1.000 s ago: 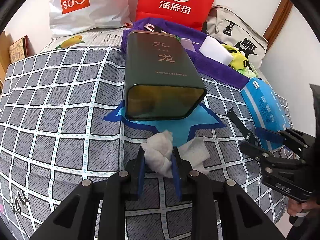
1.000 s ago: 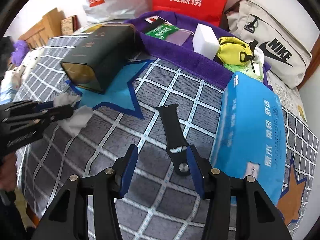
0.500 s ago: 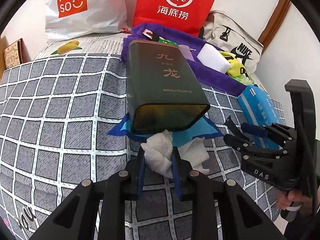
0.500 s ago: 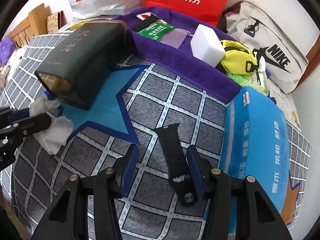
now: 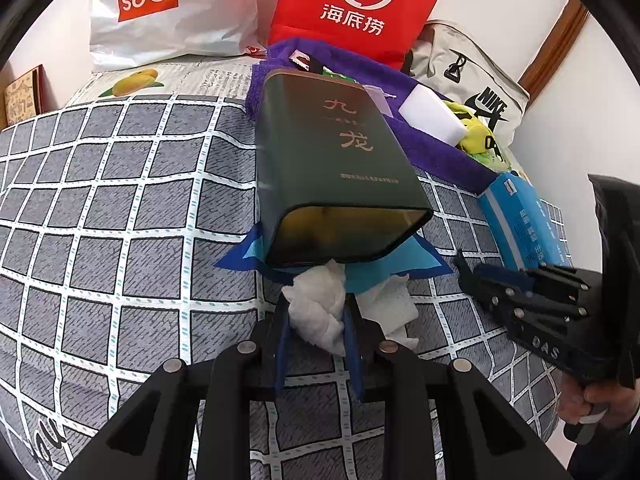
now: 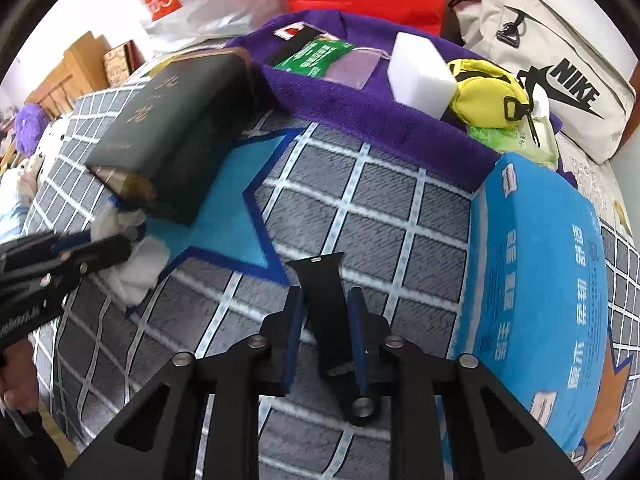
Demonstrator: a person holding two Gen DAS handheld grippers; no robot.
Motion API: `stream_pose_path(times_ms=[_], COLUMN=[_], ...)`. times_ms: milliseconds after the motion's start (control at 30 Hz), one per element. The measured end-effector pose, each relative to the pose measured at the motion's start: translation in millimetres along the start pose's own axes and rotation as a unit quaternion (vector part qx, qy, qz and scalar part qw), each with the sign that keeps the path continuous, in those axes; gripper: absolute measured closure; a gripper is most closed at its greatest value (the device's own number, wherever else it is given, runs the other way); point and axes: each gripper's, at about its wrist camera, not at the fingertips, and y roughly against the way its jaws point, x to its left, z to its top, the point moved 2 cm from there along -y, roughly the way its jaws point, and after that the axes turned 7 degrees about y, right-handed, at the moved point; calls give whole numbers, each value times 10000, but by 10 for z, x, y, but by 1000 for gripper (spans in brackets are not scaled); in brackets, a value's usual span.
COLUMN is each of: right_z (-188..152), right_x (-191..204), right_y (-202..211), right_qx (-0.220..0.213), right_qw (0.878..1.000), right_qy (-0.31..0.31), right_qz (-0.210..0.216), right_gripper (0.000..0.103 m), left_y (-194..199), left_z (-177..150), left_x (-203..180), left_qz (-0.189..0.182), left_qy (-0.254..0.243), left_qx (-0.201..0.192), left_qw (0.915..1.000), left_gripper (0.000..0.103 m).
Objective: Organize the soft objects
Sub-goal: 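Grasp the black watch strap with the right tool, then carry the tissue with the left tool while the right tool carries the strap toward the towel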
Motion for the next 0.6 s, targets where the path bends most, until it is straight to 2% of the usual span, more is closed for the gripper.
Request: stream_pose_path(times_ms=[200, 367, 500, 600], right_z=[-17, -11, -58, -78], right_x=[23, 41, 33, -2], right_y=[3, -30, -11, 34], right_qx=[31, -161, -314, -301], right_qw=[9999, 9996, 9993, 9991], right_qy=[67, 200, 202, 25], right_qz=[72, 64, 103, 311], right_gripper=[80, 77, 80, 82], left_y=[38, 74, 98, 140], left_z=[-8, -19, -44, -54], left_x=[8, -2, -25, -53], left_qz=[-23, -36, -49, -18], left_qy=[41, 29, 50, 26], left_qx=[-13, -32, -31, -55], left_qw=[10000, 10000, 10000, 10000], left_gripper=[80, 80, 80, 80])
